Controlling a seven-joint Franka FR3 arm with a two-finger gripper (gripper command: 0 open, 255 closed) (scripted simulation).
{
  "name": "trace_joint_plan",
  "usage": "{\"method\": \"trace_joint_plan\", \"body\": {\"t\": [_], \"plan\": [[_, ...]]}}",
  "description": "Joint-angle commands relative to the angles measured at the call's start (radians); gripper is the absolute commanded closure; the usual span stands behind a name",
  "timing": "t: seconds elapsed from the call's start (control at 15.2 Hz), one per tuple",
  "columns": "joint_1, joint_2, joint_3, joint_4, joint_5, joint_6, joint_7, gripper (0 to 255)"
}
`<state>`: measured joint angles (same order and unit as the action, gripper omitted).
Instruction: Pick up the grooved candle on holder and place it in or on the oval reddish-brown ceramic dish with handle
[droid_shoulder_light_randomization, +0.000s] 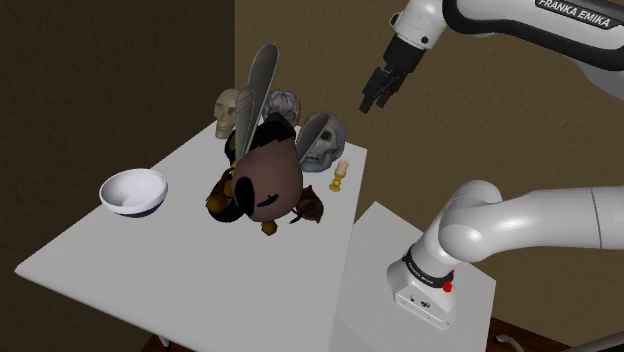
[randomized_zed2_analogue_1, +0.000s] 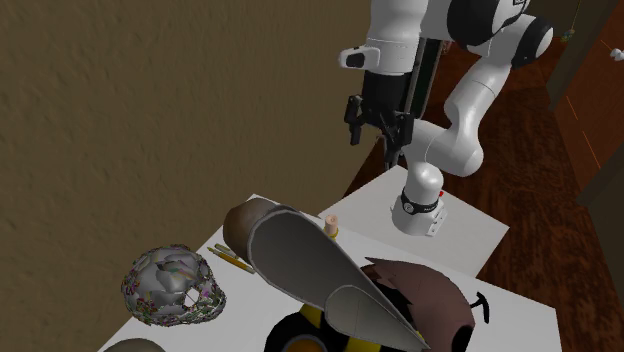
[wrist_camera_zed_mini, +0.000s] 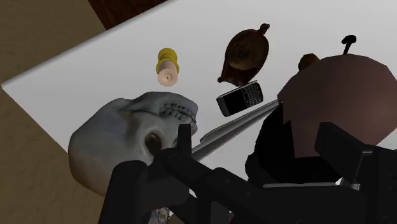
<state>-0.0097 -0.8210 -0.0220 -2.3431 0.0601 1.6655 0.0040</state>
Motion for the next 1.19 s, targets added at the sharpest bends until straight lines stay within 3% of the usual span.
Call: {"method": "trace_joint_plan", "body": {"t": [0.0,0.59,1.12], "plan": [[0.0,0.0,0.0,0.0,0.0,0.0,0.0,0],[-0.039,0.12,-0.001,-0.19,-0.049,0.207,0.01,0],[-0.081,0.303,-0.008,-0.306,-0.103,0.413,0.031,0]]}}
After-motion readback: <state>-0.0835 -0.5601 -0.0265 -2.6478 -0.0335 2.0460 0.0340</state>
